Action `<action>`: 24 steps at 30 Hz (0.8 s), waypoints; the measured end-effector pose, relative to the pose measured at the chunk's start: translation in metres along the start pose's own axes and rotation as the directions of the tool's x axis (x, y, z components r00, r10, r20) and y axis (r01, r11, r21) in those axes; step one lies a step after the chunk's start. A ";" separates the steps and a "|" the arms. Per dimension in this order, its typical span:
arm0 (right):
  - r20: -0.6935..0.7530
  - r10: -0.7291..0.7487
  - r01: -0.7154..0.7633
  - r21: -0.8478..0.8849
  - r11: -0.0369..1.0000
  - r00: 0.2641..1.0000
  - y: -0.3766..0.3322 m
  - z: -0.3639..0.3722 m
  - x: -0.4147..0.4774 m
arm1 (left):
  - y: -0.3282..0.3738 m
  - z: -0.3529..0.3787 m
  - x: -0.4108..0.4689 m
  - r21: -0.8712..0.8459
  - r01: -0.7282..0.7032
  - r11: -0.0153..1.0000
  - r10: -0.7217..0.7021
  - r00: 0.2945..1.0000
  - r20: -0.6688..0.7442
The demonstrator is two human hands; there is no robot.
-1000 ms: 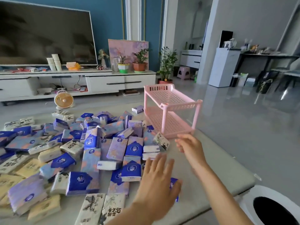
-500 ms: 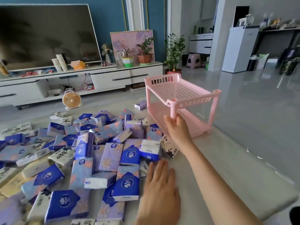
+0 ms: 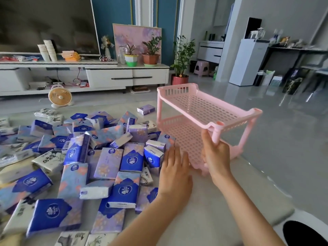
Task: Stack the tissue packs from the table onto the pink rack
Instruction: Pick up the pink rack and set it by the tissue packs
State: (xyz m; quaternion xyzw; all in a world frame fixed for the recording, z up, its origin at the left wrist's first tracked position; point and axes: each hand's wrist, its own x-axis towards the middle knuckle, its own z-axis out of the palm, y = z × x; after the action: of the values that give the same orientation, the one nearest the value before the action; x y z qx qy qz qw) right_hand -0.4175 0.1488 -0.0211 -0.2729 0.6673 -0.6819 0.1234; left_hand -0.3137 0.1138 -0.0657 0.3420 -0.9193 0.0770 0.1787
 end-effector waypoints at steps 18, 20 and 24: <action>0.153 0.013 -0.023 0.069 0.997 0.988 -0.010 -0.081 -0.022 | -0.026 0.003 -0.018 0.013 0.052 0.999 -0.050 0.995 -0.091; 0.093 -0.086 0.083 0.039 0.996 0.992 -0.016 -0.077 -0.030 | -0.025 0.003 -0.019 0.020 0.043 0.999 -0.041 0.995 -0.087; -0.069 -0.102 0.110 0.122 0.986 0.992 -0.028 -0.064 -0.040 | -0.021 0.002 -0.019 0.038 0.027 0.999 -0.025 0.999 -0.044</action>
State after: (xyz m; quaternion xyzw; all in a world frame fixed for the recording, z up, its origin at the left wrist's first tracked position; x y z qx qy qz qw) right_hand -0.4134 0.2261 0.0007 -0.2784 0.6110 -0.7364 0.0829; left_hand -0.2871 0.1095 -0.0741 0.3557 -0.9090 0.0997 0.1933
